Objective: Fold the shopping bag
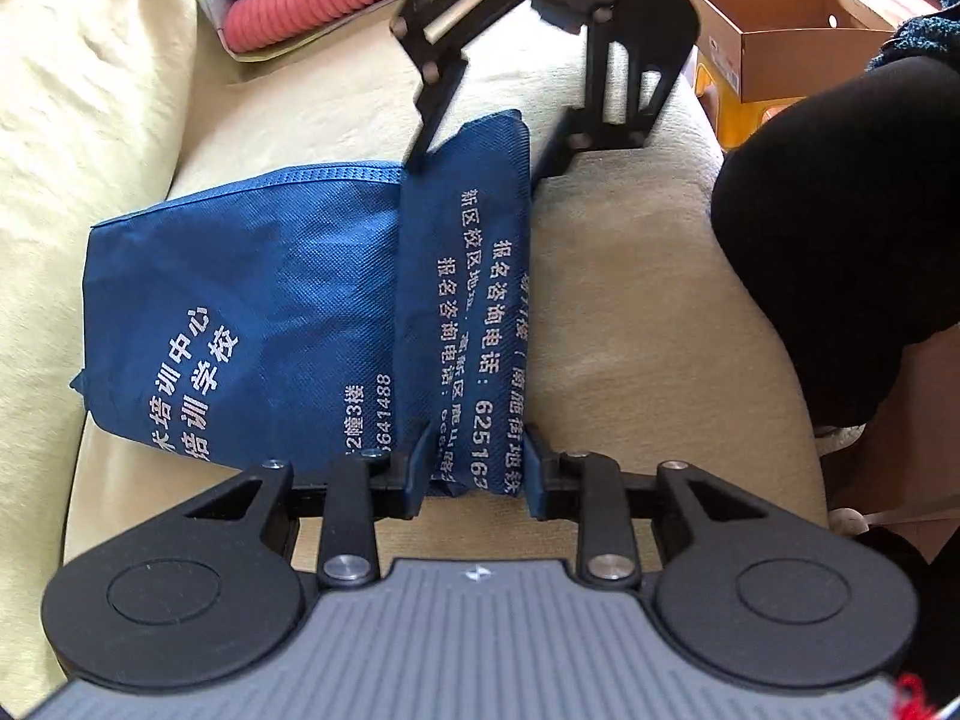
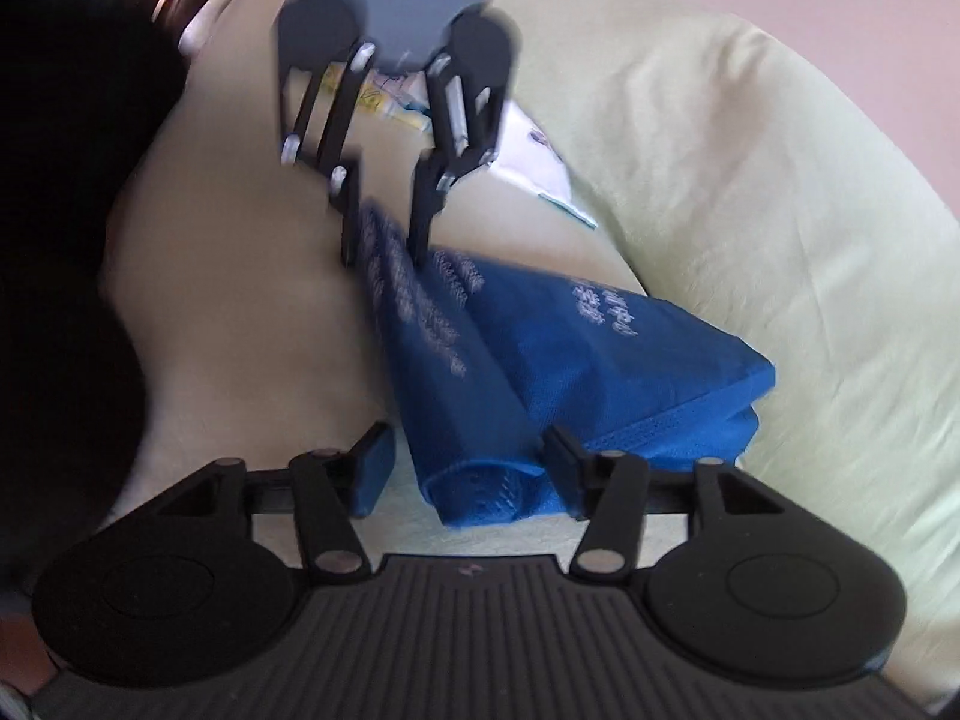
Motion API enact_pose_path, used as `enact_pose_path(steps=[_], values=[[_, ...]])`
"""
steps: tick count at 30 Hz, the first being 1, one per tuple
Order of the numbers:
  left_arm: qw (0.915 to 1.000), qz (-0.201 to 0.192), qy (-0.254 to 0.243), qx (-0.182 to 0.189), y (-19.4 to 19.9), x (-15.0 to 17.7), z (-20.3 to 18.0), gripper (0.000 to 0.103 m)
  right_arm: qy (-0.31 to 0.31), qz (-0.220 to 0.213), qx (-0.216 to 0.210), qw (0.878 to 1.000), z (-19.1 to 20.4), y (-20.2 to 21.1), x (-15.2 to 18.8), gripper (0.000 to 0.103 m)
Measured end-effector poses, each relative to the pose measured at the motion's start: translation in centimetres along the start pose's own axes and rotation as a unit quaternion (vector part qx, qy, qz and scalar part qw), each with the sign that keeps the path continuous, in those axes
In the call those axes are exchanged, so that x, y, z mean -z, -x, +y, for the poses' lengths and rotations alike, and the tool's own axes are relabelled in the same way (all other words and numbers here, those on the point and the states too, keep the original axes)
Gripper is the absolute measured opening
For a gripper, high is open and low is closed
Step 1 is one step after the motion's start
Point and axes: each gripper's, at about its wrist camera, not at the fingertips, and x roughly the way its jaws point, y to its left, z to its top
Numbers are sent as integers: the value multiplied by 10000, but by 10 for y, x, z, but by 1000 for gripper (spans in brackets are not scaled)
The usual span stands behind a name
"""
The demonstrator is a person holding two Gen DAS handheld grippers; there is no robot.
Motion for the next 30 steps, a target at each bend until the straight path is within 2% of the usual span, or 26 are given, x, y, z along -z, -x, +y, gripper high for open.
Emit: enact_pose_path(steps=[2, 4, 5, 6, 7, 8, 10, 11, 12, 16, 17, 18, 19, 21, 22, 23, 24, 25, 26, 27, 30], values=[[9995, -43, 303, 31, 5, 2, 3, 36, -649, 67, -138, 9978, -9, -1, -1, 30], [9976, -56, 683, 115, 12, 0, 7, 35, -1511, 187, -313, 9879, -20, 0, -5, 28], [9954, -63, 928, 218, 16, -1, 9, 34, -1635, 211, -368, 9856, -23, 0, -5, 28], [9929, -74, 1143, 333, 20, -2, 10, 34, -2245, 324, -692, 9715, -35, 4, -8, 28], [9899, -85, 1337, 457, 24, -2, 10, 33, -2487, 380, -845, 9641, -40, 5, -8, 27], [9863, -97, 1537, 589, 29, -4, 10, 32, -2880, 483, -1190, 9490, -50, 8, -6, 27], [9783, -64, 1912, 795, 33, -6, 11, 32, -3407, 598, -1613, 9243, -62, 10, 1, 27], [9735, -25, 2119, 854, 34, -8, 12, 32, -3780, 692, -1921, 9030, -71, 9, 8, 27], [9698, 10, 2281, 861, 34, -8, 14, 32, -4011, 729, -2018, 8905, -77, 7, 13, 27], [9507, 95, 2985, 835, 30, -3, 35, 31, -5037, 1004, -2421, 8232, -103, -12, 33, 25], [9476, 96, 3088, 813, 30, -2, 38, 32, -5221, 1061, -2482, 8090, -108, -16, 37, 24], [9459, 115, 3149, 779, 31, 0, 39, 32, -5465, 1148, -2569, 7887, -113, -21, 41, 24], [9456, 145, 3174, 694, 31, 1, 38, 32, -5588, 1206, -2617, 7776, -118, -25, 42, 22], [9465, 227, 3179, 508, 31, 1, 38, 32, -5931, 1413, -2676, 7461, -124, -31, 48, 22], [9473, 260, 3171, 378, 32, 1, 39, 32, -6013, 1462, -2689, 7381, -125, -33, 49, 21], [9485, 290, 3147, 209, 33, 0, 42, 32, -6104, 1520, -2690, 7293, -126, -35, 49, 20], [9500, 323, 3104, 62, 25, -7, 48, 32, -6285, 1625, -2709, 7108, -130, -41, 52, 20], [9530, 361, 3002, -199, 22, -14, 50, 31, -6358, 1665, -2720, 7029, -131, -41, 54, 19], [9548, 360, 2919, -437, 27, -16, 47, 31, -6491, 1731, -2743, 6881, -133, -42, 58, 18], [9557, 327, 2874, -554, 29, -18, 45, 31, -6556, 1778, -2761, 6799, -135, -45, 60, 18], [9578, -3, 2770, -766, 43, -27, 41, 31, -6601, 1848, -2749, 6742, -134, -47, 60, 17]])
